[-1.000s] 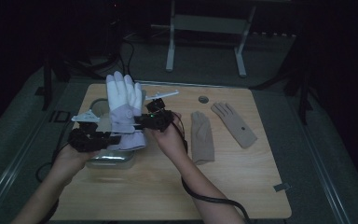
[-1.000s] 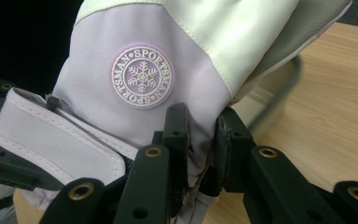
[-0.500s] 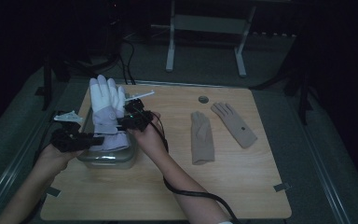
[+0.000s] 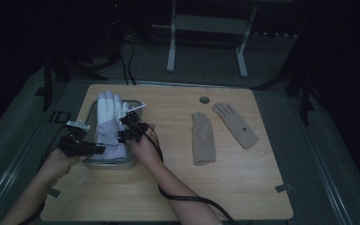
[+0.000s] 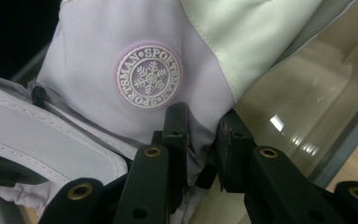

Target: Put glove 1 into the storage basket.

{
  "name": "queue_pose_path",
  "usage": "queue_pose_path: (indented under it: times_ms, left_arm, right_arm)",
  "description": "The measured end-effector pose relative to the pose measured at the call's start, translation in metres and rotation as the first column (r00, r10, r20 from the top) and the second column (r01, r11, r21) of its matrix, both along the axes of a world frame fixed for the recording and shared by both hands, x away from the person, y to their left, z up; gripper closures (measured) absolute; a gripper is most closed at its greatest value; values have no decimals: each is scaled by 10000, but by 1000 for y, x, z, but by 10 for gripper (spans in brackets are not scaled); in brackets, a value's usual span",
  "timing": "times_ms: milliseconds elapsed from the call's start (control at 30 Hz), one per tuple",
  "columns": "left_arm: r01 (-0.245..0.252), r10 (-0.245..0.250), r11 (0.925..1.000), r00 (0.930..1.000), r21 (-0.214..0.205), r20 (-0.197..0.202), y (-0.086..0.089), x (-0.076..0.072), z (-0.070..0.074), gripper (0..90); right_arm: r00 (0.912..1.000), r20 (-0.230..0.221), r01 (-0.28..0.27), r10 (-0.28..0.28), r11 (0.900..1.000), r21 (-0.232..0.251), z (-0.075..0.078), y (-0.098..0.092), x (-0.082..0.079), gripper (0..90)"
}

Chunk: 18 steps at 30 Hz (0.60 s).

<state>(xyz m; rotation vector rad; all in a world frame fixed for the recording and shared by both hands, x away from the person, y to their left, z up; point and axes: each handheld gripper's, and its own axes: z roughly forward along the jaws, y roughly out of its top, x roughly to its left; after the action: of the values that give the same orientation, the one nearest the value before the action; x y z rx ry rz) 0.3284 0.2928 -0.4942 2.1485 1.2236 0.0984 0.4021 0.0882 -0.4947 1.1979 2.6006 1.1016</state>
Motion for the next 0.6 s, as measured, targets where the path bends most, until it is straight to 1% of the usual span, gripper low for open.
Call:
queue_pose_path:
  times_ms: [33,100,167,233,267,300,333,367,433,500,533,567,600]
  left_arm:
    - [-42,43,10000,9999,52,-156,-1,1,-1,708]
    - [-113,120,9998,9991,174,-408,-2,2,-3,708]
    - [-53,67,9998,9977,215,-670,-3,2,-4,708]
    - [-38,65,9994,9970,353,-777,-5,3,-4,707]
    - [-38,65,9994,9970,353,-777,-5,3,-4,705]
    - [40,0,9990,9959,436,-909,-5,5,-4,705]
    - [-3,47,9989,9955,465,-944,-6,6,-5,684]
    - [27,25,9986,9954,533,-957,-7,6,-5,672]
    - [-6,70,9975,9959,700,-899,-9,6,-6,648]
    - [-12,86,9951,9972,990,-741,-11,5,-6,629]
    - [-9,91,9932,9975,1164,-701,-13,5,-7,617]
    - [32,49,9921,9979,1252,-647,-14,4,-7,615]
    - [-11,92,9925,9978,1226,-653,-14,4,-7,606]
  right_arm:
    - [10000,-21,6,-6,10000,-86,-2,0,-1,759]
    - [9997,-220,40,-46,9997,-259,-7,1,-2,759]
    - [9993,-371,-5,-12,9991,-433,-11,2,-2,758]
    - [9984,-561,-17,-14,9985,-548,-14,3,-2,758]
    - [9984,-561,-17,-14,9985,-548,-14,3,-2,758]
    - [9984,-562,-46,13,9982,-592,-15,3,-2,757]
    - [9984,-562,-48,5,9970,-770,-14,5,-2,757]
    - [9987,-518,-47,5,9967,-813,-15,5,-2,758]
    - [9987,-506,-60,15,9960,-892,-14,6,-2,757]
    - [9984,-557,-108,50,9946,-1031,-14,7,-2,753]
    - [9981,-614,-164,96,9937,-1111,-14,7,-1,743]
    - [9977,-657,-264,189,9929,-1160,-13,8,-1,726]
    - [9973,-688,-331,247,9918,-1238,-12,8,-1,706]
